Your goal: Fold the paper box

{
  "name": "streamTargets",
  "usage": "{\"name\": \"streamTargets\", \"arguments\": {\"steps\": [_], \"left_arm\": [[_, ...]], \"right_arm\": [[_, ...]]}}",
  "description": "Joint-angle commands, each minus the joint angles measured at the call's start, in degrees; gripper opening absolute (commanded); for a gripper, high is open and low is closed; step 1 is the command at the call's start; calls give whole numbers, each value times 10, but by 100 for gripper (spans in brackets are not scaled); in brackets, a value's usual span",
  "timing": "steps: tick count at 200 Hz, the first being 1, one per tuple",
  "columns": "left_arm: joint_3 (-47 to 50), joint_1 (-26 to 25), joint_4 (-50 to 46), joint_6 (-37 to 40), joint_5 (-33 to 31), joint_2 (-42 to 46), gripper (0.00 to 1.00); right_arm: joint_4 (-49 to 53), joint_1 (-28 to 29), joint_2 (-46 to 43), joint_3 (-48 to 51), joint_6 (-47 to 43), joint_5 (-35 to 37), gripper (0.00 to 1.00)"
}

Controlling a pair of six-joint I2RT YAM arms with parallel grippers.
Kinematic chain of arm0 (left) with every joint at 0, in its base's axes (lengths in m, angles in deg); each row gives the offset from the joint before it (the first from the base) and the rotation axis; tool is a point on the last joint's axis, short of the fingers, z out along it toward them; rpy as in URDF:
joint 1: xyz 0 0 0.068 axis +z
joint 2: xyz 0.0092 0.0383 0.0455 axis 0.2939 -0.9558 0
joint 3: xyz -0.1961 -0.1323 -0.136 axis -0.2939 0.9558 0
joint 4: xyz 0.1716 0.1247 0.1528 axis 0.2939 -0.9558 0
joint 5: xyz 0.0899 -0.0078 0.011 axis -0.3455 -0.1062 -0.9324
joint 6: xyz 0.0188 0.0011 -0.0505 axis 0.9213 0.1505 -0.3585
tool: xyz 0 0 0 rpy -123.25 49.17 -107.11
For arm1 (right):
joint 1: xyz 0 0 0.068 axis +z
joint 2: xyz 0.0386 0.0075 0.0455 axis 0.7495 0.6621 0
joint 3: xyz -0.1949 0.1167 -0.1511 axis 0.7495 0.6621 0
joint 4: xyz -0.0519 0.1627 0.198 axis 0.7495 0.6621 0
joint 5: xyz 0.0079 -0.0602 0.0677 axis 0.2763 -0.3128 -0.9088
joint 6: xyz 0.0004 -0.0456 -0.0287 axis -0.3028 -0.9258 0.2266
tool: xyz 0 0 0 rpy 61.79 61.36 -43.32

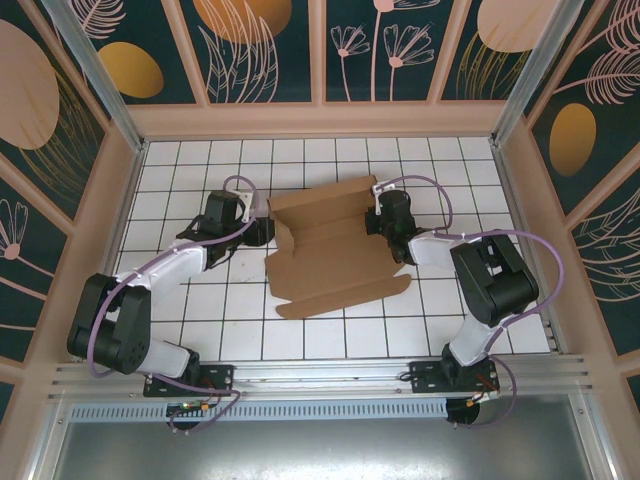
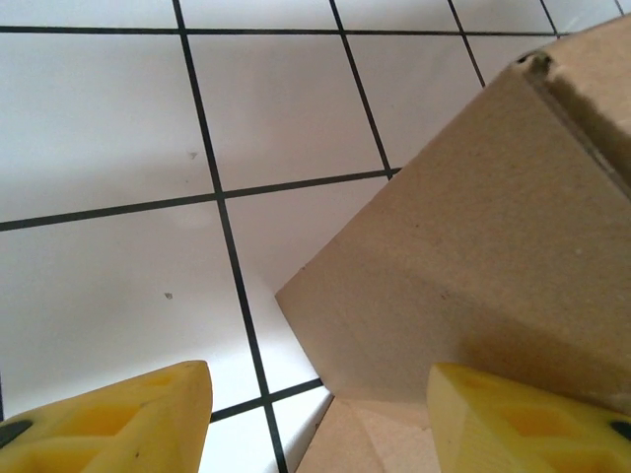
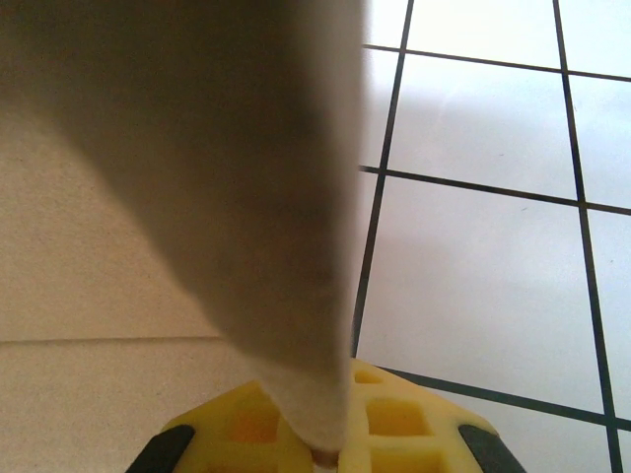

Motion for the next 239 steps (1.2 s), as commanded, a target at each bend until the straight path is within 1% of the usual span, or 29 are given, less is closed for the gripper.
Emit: {"name": "streamTargets", "arguments": {"steps": [1, 30, 54, 91, 124, 143, 157, 164, 174, 184, 208, 239], "left_arm": [[-29, -18, -48, 61, 12, 3, 59], [-44, -31, -69, 79, 14, -3, 57], [-48, -44, -88, 95, 1, -6, 56], [-43, -46, -97, 113, -8, 4, 52], [-44, -46, -103, 143, 2, 12, 44], [-57, -46, -109, 162, 15, 9, 37], [-64, -47, -113, 179, 23, 7, 35], [-67, -49, -112, 186, 22, 6, 35], [-69, -49, -109, 193, 16, 4, 39], [-74, -49, -104, 197, -5, -4, 43], [-89, -49, -91, 198, -58, -28, 44], [-90, -49, -64, 183, -30, -28, 45]], "right_arm": [[11, 8, 15, -5, 9, -8, 7], [16, 6, 16, -9, 8, -8, 7], [18, 4, 18, -10, 8, -7, 7], [18, 1, 17, -12, 10, -1, 7], [19, -3, 19, -14, 11, -2, 7], [20, -4, 21, -16, 12, -3, 7], [21, -4, 21, -16, 13, -3, 7], [21, -4, 21, -16, 13, -4, 7], [20, -4, 21, -15, 14, -4, 7], [19, -4, 21, -14, 15, -6, 7], [17, -3, 22, -13, 16, -9, 7], [18, -4, 23, -12, 16, -10, 7]]}}
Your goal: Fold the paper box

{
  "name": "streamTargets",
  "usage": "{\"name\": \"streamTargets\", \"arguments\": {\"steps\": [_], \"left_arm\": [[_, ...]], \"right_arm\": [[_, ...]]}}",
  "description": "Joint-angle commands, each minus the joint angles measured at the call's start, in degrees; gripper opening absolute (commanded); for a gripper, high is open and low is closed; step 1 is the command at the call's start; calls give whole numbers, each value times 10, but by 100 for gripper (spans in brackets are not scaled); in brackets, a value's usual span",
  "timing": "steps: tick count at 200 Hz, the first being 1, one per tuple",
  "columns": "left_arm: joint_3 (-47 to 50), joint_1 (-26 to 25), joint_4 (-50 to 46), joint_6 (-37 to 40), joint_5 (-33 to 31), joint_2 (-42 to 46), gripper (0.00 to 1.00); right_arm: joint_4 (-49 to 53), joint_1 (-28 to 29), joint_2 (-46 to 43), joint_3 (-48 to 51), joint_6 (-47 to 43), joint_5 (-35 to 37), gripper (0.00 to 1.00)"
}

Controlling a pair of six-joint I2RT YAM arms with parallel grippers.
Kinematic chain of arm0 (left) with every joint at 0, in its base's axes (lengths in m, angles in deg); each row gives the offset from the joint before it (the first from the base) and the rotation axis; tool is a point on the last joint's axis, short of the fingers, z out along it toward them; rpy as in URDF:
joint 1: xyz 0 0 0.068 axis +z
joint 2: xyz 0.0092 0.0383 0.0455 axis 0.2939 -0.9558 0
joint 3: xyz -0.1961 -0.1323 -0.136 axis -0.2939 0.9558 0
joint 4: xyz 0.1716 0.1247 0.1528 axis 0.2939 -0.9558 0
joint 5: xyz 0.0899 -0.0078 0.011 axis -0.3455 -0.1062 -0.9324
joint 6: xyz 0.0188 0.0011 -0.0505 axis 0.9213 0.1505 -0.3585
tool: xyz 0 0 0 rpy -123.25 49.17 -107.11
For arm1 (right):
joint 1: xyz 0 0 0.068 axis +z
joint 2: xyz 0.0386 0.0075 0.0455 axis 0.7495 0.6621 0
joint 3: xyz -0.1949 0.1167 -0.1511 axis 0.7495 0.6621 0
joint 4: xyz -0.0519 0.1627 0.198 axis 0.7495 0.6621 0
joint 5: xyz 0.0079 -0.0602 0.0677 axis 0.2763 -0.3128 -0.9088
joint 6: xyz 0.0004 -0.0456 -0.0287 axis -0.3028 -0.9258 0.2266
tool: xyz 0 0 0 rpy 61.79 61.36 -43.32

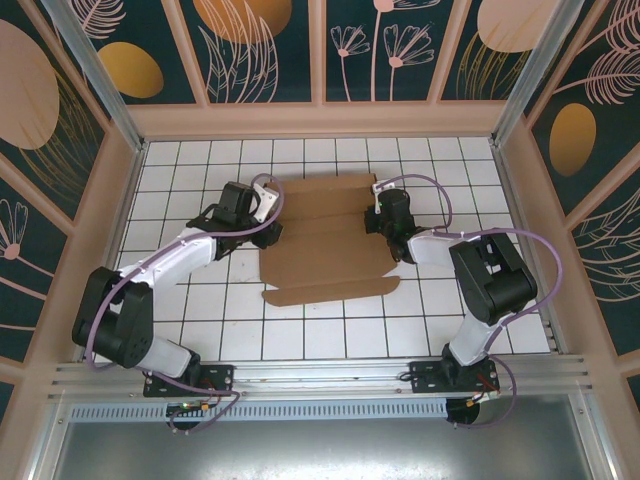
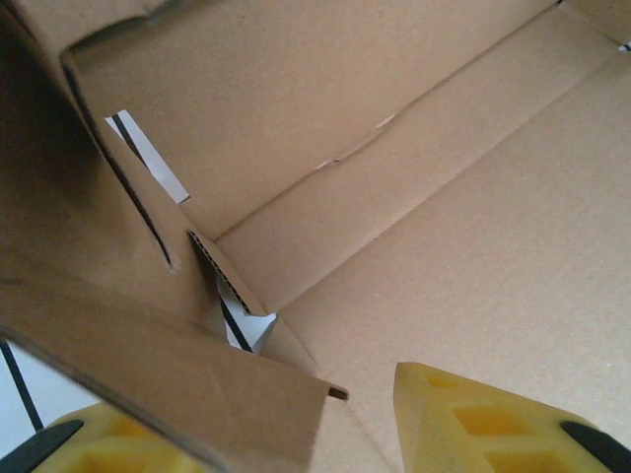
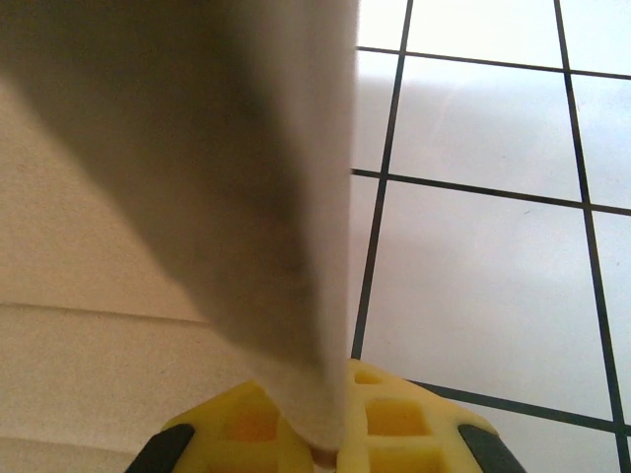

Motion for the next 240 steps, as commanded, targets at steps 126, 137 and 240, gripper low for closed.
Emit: {"name": "streamTargets", "arguments": {"steps": [126, 137, 240], "left_arm": [[45, -2, 136, -14, 51, 13, 31], [32, -2, 141, -23, 48, -4, 35], [1, -2, 184, -87, -19, -77, 47]], "right_arm": [[16, -1, 21, -5, 10, -24, 7], [17, -1, 20, -5, 9, -24, 7], [22, 0, 1, 3, 2, -6, 7]]}}
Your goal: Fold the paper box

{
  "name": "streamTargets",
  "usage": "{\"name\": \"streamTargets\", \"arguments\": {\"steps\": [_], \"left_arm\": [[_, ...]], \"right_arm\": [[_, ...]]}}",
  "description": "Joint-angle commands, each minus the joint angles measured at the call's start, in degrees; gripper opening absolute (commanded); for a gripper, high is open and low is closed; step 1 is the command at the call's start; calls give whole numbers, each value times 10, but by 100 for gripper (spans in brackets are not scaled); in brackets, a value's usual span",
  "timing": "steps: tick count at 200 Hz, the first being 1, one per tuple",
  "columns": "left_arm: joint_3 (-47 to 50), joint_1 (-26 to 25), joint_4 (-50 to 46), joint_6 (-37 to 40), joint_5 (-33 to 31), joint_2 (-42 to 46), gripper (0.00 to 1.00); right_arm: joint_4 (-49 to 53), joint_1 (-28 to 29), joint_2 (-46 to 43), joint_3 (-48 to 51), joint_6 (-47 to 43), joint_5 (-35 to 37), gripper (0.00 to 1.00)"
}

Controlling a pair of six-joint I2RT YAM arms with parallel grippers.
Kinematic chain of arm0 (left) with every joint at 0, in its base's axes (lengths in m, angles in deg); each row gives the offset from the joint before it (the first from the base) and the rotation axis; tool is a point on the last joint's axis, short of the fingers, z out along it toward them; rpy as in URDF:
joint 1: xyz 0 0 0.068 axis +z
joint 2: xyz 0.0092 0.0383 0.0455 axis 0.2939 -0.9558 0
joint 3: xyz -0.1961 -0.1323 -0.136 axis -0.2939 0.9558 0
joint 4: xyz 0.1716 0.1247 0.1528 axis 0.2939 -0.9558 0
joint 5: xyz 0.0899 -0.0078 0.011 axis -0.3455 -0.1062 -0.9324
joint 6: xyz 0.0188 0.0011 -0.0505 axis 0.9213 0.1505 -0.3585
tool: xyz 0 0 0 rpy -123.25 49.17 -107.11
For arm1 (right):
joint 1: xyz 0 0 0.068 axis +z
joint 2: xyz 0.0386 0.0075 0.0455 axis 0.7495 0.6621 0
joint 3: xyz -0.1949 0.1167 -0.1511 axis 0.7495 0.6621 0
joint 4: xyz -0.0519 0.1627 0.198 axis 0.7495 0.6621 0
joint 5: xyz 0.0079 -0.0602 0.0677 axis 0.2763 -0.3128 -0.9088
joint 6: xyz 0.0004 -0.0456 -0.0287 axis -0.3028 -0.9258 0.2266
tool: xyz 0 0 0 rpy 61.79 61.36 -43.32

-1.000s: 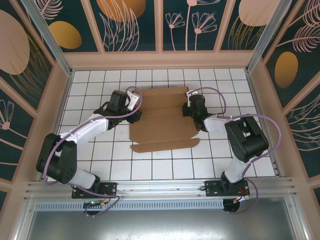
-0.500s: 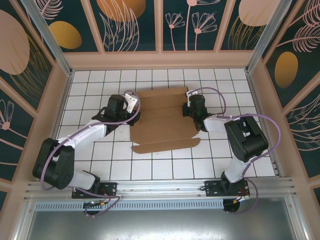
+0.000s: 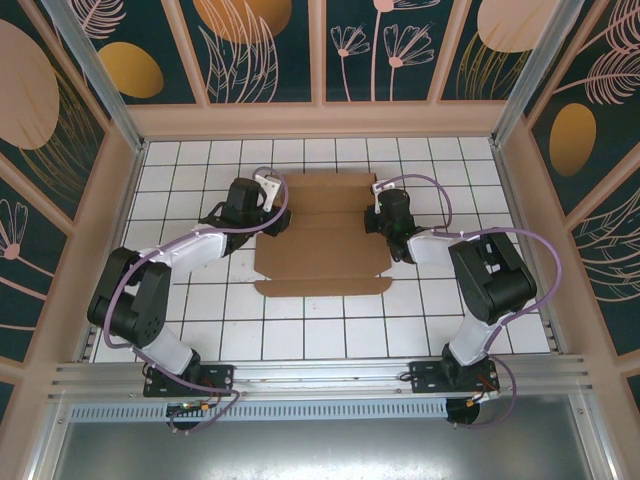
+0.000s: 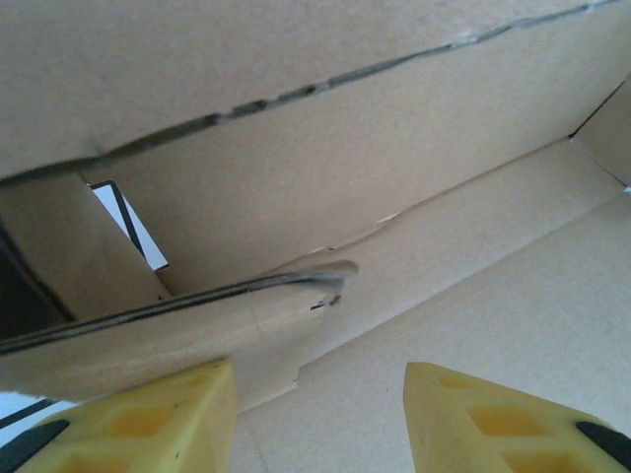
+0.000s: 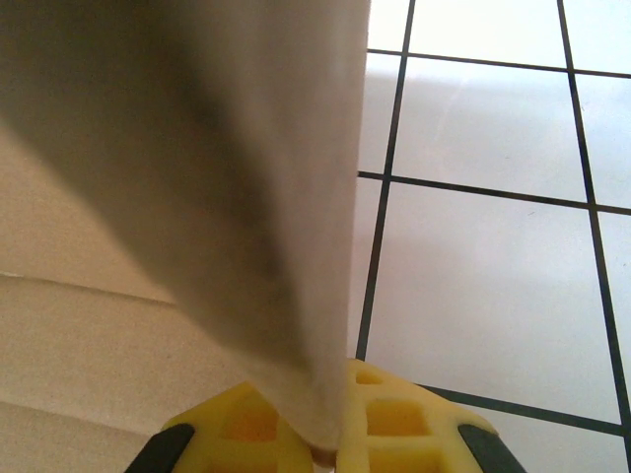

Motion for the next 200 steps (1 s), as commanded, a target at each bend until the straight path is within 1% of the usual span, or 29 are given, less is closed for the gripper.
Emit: {"name": "streamTargets", "arguments": {"steps": [1, 25, 51, 83, 109, 140, 177, 186, 200], "left_arm": [[1, -2, 23, -14, -8, -6, 47], [38, -2, 37, -44, 25, 8, 46], [96, -2, 64, -82, 31, 47, 46], [137, -2, 76, -110, 38, 75, 46], [139, -2, 67, -121, 42, 97, 49], [134, -2, 38, -136, 61, 155, 54], [135, -2, 14, -128, 140, 253, 56], [140, -2, 14, -122, 129, 287, 55], [150, -1, 8, -109, 63, 339, 54]], "right_arm": [[27, 1, -2, 3, -2, -4, 7], [-6, 8, -10, 26, -10, -2, 7], [-64, 41, -20, 60, -38, 50, 6], [-106, 52, -23, 84, -45, 98, 6], [-94, 51, -16, 73, -38, 104, 6], [-72, 50, -4, 57, -33, 108, 6], [-64, 50, 1, 49, -31, 109, 6], [-63, 50, 2, 48, -31, 108, 6], [-64, 50, 2, 49, -32, 108, 6]]}}
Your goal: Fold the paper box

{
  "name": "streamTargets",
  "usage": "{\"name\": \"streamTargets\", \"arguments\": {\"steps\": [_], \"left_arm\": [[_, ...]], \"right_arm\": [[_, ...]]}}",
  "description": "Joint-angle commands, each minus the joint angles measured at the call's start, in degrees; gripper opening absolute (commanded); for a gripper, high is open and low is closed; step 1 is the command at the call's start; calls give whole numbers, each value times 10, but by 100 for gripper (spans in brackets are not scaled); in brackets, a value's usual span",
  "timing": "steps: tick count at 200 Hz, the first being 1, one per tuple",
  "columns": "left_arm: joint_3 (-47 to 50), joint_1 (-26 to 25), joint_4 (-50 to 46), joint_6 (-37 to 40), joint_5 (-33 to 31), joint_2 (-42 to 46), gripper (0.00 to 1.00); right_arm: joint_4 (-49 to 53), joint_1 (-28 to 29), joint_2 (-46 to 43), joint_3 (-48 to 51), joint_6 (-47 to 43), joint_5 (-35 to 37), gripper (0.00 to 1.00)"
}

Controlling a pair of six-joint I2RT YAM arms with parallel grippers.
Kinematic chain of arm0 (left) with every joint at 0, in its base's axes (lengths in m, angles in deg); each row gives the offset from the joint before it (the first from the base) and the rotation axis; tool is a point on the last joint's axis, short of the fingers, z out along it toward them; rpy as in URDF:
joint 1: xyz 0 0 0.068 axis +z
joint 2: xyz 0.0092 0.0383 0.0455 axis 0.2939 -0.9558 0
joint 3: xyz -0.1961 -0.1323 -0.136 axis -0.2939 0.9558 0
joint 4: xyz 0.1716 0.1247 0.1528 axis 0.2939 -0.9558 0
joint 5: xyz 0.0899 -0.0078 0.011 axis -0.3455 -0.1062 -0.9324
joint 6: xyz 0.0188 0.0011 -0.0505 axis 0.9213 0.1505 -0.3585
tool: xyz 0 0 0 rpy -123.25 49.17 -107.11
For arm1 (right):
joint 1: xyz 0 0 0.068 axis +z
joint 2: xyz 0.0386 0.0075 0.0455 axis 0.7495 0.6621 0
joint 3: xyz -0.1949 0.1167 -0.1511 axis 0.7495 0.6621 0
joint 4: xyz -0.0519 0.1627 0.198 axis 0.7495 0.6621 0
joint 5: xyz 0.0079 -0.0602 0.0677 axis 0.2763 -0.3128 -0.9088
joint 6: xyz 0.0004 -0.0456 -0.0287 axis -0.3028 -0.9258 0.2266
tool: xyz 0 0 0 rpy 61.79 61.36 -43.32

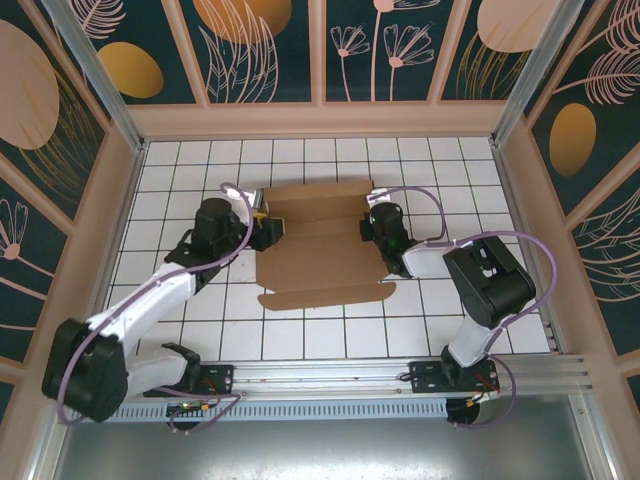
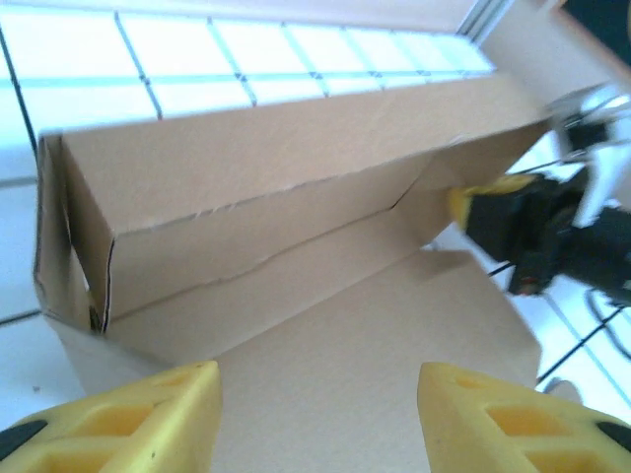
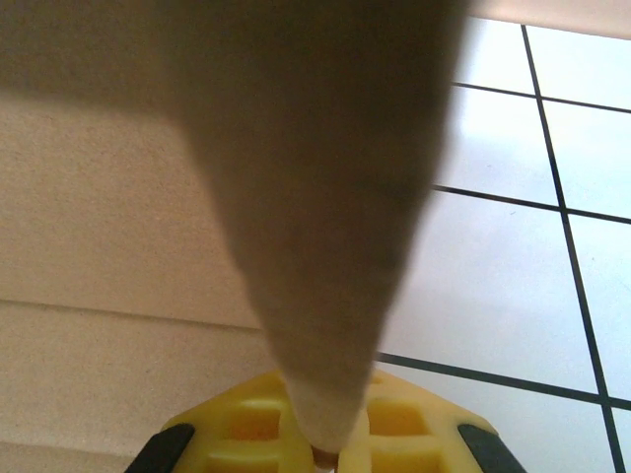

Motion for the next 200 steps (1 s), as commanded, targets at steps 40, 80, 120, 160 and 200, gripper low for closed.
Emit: {"name": "streamTargets", "arguments": {"steps": [40, 80, 120, 160, 200], "left_arm": [[30, 35, -61, 17, -235, 100, 44], [15, 92, -71, -8, -223, 0, 34], [-30, 91, -105, 71, -101, -112, 33], [-36, 89, -71, 103, -71, -141, 45], [-75, 48, -60, 146, -76, -192, 55]], "right_arm": [[21, 1, 9, -7, -13, 12, 6], [25, 0, 11, -11, -15, 7, 6], [27, 0, 10, -10, -15, 3, 6], [28, -1, 10, -11, -15, 2, 6], [33, -2, 12, -15, -14, -3, 6]]}}
